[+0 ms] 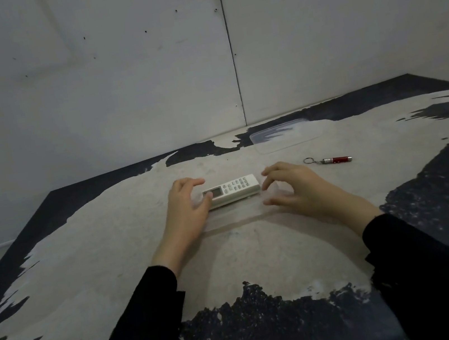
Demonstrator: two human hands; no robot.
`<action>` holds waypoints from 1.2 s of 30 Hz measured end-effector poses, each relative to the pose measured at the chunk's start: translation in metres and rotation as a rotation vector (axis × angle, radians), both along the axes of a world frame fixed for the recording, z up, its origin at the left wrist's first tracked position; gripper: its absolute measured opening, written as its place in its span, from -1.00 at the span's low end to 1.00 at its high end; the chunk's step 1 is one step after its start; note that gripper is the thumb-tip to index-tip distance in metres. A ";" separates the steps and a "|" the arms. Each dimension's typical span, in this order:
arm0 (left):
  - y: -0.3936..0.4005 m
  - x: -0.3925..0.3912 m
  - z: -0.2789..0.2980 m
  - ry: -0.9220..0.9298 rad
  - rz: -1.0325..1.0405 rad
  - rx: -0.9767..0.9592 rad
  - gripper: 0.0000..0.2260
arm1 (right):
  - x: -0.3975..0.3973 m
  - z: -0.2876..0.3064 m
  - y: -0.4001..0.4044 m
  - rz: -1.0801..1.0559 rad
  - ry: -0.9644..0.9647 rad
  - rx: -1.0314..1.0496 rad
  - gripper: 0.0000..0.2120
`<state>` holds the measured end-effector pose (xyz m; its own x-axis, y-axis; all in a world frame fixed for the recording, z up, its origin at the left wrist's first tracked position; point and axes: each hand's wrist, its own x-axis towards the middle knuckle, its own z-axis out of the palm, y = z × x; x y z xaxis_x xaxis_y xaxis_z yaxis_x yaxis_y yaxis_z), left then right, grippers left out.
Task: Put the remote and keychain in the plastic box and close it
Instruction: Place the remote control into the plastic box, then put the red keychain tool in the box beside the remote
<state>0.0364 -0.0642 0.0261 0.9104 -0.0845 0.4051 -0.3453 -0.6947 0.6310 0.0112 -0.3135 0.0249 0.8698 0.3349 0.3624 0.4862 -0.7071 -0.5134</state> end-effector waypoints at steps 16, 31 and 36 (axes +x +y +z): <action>0.006 -0.007 -0.015 0.062 0.003 -0.166 -0.64 | 0.022 -0.014 -0.073 -0.788 0.074 -0.319 -0.81; -0.007 -0.024 0.004 -0.080 -0.126 0.050 -0.61 | -0.005 0.037 0.036 -0.092 -0.234 0.036 -0.90; -0.011 -0.024 0.011 -0.088 -0.055 0.087 -0.93 | -0.001 0.025 0.042 -0.032 -0.240 0.014 -0.88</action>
<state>0.0126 -0.0751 0.0371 0.8648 -0.1717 0.4719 -0.4355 -0.7243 0.5345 0.0106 -0.2718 0.0500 0.7681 0.3019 0.5647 0.5731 -0.7174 -0.3960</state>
